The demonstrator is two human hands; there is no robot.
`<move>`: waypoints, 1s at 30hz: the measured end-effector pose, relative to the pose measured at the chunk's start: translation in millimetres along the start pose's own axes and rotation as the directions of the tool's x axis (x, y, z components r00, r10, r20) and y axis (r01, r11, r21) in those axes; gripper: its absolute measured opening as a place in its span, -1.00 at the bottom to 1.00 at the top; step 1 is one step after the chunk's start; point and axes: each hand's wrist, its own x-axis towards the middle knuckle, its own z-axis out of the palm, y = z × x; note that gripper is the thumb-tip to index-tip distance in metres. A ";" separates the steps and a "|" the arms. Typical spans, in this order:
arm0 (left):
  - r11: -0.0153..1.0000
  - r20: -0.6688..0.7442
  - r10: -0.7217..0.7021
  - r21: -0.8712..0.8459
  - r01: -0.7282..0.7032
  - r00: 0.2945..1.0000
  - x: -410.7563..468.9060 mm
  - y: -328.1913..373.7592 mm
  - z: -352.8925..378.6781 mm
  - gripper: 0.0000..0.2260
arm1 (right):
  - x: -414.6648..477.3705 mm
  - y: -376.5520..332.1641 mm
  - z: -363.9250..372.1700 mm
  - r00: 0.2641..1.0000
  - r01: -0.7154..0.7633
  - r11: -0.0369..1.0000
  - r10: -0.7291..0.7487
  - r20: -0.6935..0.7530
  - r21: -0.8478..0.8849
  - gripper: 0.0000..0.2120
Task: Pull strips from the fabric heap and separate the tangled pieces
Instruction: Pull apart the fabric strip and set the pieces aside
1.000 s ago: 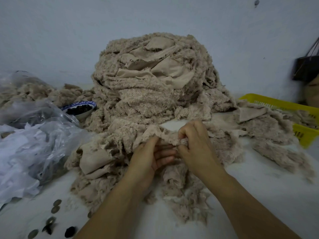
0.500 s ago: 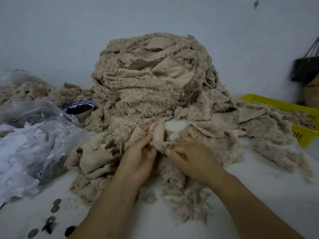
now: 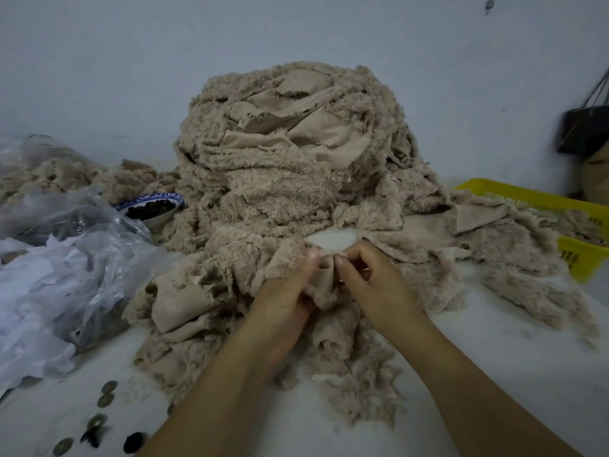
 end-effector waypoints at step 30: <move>0.969 -0.116 -0.067 -0.244 0.037 0.991 1.9 11.7 -7.0 -0.67 | 5.3 4.6 -8.9 0.974 -0.147 0.939 0.192 -0.119 0.309 -0.64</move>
